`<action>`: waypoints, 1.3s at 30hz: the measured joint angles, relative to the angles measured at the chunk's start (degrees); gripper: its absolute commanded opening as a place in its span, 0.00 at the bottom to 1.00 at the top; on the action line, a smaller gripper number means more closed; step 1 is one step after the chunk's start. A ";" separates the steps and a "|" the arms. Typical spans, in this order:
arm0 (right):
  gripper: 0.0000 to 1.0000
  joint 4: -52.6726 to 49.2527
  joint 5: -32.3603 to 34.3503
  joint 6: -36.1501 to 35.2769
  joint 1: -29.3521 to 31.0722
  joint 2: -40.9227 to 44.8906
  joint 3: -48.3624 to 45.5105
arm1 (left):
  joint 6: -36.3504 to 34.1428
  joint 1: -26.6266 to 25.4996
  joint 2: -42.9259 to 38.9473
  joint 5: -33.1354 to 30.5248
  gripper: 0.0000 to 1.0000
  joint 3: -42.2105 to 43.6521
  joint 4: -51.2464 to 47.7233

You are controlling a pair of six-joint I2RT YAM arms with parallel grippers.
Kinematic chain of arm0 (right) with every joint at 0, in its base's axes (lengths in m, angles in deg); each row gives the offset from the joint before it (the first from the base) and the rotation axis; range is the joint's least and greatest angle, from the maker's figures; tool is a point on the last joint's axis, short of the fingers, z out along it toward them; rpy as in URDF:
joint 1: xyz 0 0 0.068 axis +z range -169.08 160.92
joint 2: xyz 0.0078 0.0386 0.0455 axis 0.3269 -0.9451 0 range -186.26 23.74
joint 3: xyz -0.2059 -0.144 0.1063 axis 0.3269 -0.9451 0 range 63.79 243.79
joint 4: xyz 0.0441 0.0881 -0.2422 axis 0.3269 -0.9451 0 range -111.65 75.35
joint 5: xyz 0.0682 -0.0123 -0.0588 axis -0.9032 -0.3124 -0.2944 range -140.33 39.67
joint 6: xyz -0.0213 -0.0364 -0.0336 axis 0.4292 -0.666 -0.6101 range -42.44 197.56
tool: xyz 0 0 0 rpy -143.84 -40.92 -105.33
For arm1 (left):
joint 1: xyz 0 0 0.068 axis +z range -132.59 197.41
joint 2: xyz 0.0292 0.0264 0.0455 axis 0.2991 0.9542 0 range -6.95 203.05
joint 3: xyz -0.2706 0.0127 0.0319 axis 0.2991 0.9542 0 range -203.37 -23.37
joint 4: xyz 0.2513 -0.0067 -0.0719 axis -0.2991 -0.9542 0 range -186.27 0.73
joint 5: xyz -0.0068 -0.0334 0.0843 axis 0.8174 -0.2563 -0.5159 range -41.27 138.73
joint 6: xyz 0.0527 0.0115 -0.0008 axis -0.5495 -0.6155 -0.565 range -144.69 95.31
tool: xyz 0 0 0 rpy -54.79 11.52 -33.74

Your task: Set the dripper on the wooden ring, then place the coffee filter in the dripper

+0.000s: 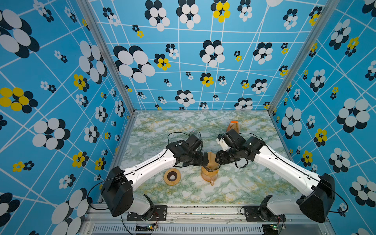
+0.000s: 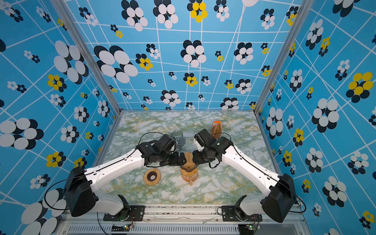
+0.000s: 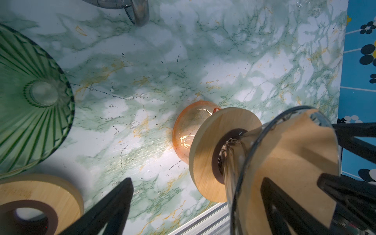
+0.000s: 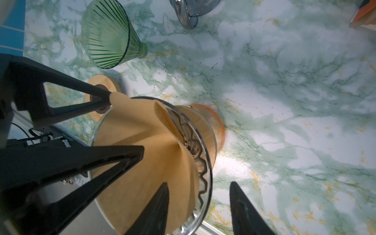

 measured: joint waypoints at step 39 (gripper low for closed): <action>0.46 -1.40 0.35 -2.95 -0.07 -2.43 -1.46 | -1.51 -0.04 -0.39 -1.95 0.99 1.27 0.79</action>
